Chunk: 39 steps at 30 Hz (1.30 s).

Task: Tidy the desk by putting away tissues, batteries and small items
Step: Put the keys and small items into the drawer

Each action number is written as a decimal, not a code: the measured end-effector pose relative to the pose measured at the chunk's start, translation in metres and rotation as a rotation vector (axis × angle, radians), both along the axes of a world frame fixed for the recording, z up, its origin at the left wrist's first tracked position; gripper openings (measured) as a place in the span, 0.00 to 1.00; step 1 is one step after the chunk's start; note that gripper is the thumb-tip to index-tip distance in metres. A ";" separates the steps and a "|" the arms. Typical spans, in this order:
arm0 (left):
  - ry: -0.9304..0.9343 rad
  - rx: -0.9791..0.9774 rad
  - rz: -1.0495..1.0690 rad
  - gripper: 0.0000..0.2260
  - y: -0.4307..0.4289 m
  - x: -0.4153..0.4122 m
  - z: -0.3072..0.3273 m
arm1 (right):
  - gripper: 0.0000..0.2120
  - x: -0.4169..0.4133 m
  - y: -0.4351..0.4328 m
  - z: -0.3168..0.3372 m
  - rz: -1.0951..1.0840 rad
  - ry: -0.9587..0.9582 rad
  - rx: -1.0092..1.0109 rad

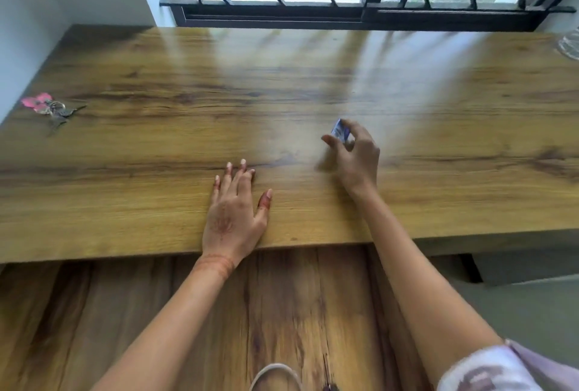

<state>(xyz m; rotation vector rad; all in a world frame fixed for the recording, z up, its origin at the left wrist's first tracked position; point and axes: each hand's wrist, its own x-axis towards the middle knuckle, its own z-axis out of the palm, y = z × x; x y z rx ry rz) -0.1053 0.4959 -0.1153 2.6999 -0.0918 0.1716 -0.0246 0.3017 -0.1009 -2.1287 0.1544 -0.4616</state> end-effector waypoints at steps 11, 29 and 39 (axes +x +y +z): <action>0.015 -0.106 -0.076 0.31 0.061 -0.128 -0.012 | 0.24 -0.229 0.091 -0.013 0.031 0.092 0.108; 0.156 -0.139 0.051 0.24 0.193 -0.243 -0.017 | 0.27 -0.334 0.188 -0.085 0.386 0.385 -0.460; 0.121 -0.202 0.056 0.24 0.220 -0.219 0.000 | 0.22 -0.316 0.222 -0.051 0.324 0.160 -0.498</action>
